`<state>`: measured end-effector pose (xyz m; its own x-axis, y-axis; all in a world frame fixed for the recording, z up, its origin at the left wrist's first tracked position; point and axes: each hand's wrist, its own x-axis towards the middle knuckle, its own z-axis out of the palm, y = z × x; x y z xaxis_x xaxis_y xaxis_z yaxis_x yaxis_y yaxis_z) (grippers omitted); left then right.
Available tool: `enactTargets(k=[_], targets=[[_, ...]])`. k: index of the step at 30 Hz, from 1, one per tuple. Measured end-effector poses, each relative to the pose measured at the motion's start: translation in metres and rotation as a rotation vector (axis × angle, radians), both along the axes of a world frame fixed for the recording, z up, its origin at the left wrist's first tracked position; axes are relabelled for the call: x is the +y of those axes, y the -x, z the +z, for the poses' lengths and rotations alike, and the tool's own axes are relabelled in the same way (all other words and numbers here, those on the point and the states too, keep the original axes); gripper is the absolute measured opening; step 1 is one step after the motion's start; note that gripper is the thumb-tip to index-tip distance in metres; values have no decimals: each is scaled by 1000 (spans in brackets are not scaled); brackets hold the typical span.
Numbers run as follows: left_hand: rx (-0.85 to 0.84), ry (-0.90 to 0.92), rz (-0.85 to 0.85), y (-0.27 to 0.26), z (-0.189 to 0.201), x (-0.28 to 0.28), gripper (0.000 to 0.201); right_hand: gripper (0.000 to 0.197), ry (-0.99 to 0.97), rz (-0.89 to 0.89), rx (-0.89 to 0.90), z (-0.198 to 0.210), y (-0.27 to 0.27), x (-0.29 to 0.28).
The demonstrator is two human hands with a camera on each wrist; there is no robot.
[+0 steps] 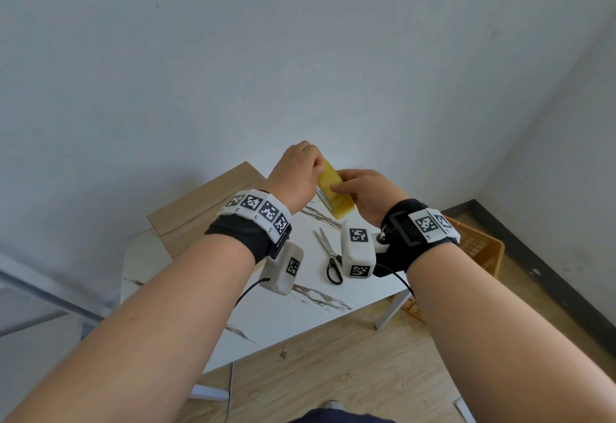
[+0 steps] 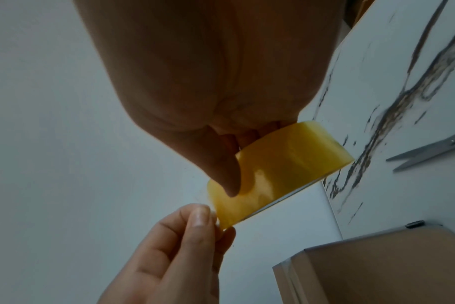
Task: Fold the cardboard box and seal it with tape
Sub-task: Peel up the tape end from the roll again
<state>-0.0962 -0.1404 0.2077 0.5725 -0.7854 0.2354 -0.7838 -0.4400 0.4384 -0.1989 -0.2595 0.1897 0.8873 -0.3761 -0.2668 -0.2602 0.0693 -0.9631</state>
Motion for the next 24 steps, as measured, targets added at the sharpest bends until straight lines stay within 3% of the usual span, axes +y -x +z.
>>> enactTargets(k=[7, 11, 16, 21, 24], targets=[[313, 218, 125, -7, 9, 9, 23, 31, 30, -33, 34, -5, -2, -6], [207, 92, 93, -5, 7, 5, 28, 28, 35, -18, 16, -4, -4, -6], [176, 159, 101, -2, 5, 1, 9, 35, 34, 1, -1, -5, -5, -6], [142, 140, 127, 3, 3, -2, 9, 36, 44, 4, -4, -7, -5, -7], [97, 100, 108, 5, 4, -3, 11, 26, 33, -7, -6, -7, -6, -8]])
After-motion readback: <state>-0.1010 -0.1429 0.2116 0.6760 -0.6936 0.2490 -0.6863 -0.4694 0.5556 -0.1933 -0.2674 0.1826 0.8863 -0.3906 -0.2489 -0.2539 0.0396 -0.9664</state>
